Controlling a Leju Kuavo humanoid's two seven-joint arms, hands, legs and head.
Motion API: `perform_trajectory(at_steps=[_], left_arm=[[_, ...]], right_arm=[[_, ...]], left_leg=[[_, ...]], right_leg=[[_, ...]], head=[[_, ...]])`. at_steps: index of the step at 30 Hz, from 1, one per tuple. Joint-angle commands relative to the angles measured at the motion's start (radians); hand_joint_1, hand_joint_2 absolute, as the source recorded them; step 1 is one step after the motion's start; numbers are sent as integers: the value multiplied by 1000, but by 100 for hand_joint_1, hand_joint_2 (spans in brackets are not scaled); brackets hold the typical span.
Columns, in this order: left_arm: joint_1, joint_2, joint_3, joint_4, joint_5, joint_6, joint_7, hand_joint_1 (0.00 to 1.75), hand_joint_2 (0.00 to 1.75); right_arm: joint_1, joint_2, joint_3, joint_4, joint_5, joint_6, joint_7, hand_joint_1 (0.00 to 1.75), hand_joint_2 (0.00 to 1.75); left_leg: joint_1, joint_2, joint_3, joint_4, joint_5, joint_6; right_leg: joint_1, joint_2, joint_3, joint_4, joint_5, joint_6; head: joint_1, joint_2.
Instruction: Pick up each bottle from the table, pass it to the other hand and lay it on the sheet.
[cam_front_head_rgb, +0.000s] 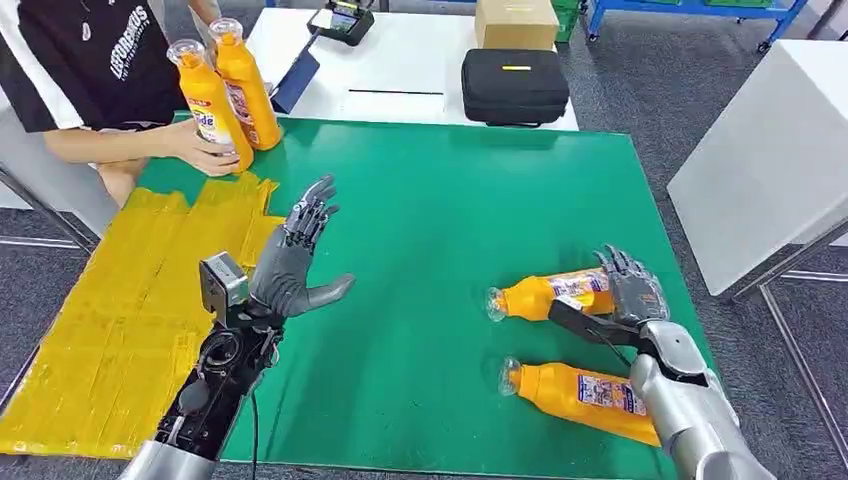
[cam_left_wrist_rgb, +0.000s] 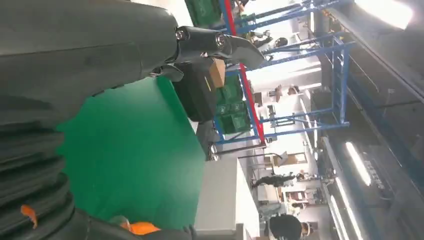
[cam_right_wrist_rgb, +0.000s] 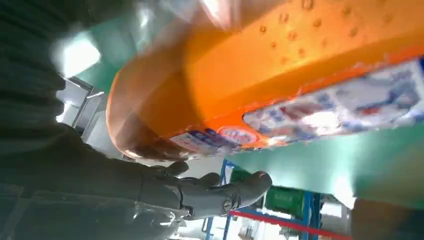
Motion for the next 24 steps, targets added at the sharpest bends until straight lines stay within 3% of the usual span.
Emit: perform_trajectory(at_steps=[1,5,7,17,19,24], left_arm=[[-69,-5,2,99,13,-5,5,0,175],[-67,-6,6,97,17,-6,5,0,175],[-67,-6,6,97,17,-6,5,0,175],[-41,-8,22,73,20,-9,5,0,175],[-25,-1,33,51,17,-3,5,0,175],[64,13,64,-28,-16,22,5,0,175]], right_arm=[[-74,9,110,219,44,224,8,169,175],[-76,11,119,226,47,249,11,175,175],[-76,11,119,226,47,249,11,175,175],[-99,-5,151,234,55,310,15,175,175],[-106,14,149,213,46,232,15,175,175],[-102,157,26,104,-110,-144,-11,175,175]], left_leg=[[0,0,8,-1,-2,-3],[1,3,10,0,-1,-2],[1,-2,13,-2,0,-2],[1,-2,18,-2,-2,-2],[1,-1,16,-1,-1,-1],[1,2,18,-3,-3,-2]], right_leg=[[1,-2,8,-1,-2,-3],[1,2,7,-1,0,-2],[2,-3,12,-3,-1,-3],[1,-2,18,-3,-2,-2],[2,0,17,-3,-2,-1],[1,3,19,-4,-2,-1]], head=[[0,0],[1,0],[1,0],[0,0],[1,0],[1,0]])
